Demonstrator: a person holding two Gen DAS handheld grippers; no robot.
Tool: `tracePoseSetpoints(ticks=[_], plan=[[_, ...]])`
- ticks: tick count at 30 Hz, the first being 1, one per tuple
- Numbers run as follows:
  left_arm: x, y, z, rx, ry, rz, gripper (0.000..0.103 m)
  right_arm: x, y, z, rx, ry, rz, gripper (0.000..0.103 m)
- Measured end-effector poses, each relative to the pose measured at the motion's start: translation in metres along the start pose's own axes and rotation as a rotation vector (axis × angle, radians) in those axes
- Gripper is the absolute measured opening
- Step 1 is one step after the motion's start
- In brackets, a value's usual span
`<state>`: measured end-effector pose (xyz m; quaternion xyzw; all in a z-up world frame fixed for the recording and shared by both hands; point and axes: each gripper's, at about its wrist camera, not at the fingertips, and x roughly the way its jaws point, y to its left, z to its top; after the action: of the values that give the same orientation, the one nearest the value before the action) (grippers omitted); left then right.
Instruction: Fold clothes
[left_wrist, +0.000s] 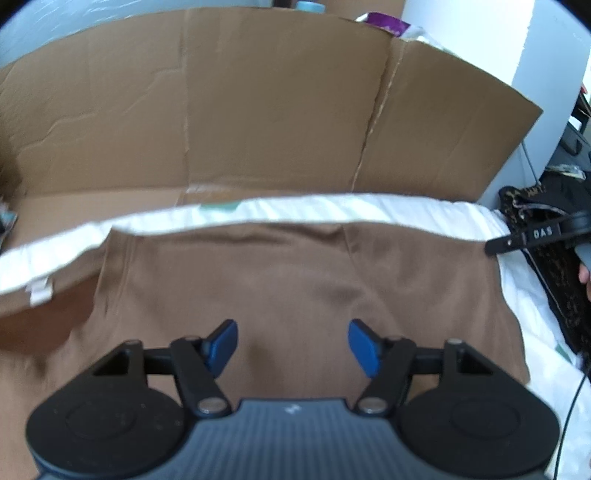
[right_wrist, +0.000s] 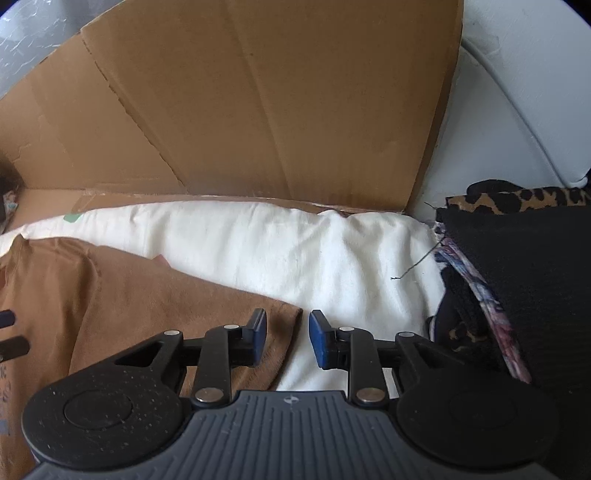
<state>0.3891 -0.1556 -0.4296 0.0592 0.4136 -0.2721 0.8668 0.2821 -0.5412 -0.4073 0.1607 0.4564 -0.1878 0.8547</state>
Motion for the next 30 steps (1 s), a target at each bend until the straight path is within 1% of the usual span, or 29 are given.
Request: tracePoseSetpoints(ticks=[4,6,7,8,9,10,11,12,15,18,21,30], plan=[[0.018,-0.005,0.019,0.016,-0.017,-0.004,0.053,0.012,-0.001,0.001,0.021,0.016,0.015,0.033],[0.027,-0.008,0.027,0.018,-0.02,-0.011,0.044,0.016,-0.001,0.0,0.026,0.021,0.015,0.033],[0.031,-0.011,0.031,0.024,-0.02,-0.015,0.042,0.017,-0.001,0.0,0.024,0.019,0.017,0.033],[0.036,-0.014,0.034,0.035,-0.019,-0.02,0.036,0.017,0.0,-0.001,0.022,0.017,0.019,0.034],[0.04,-0.018,0.037,0.047,-0.018,-0.024,0.032,0.017,0.0,-0.002,0.015,0.016,0.021,0.03],[0.044,-0.021,0.04,0.055,-0.014,-0.029,0.03,0.017,0.0,-0.002,0.01,0.013,0.026,0.024],[0.049,-0.024,0.041,0.06,-0.007,-0.035,0.027,0.016,0.0,-0.002,0.006,0.01,0.03,0.01],[0.054,-0.027,0.043,0.064,0.0,-0.04,0.023,0.015,0.0,-0.002,0.001,0.007,0.035,0.002],[0.067,-0.035,0.047,0.074,0.021,-0.052,0.019,0.01,-0.001,-0.001,-0.011,-0.011,0.045,0.001],[0.076,-0.039,0.05,0.071,0.033,-0.052,0.015,0.003,-0.001,0.001,-0.029,-0.037,0.031,0.0],[0.084,-0.041,0.054,0.065,0.044,-0.051,0.013,0.001,0.001,0.006,-0.048,-0.045,0.023,0.0],[0.105,-0.046,0.065,0.071,0.053,-0.028,0.012,0.002,0.002,0.021,-0.074,-0.065,-0.019,0.0]])
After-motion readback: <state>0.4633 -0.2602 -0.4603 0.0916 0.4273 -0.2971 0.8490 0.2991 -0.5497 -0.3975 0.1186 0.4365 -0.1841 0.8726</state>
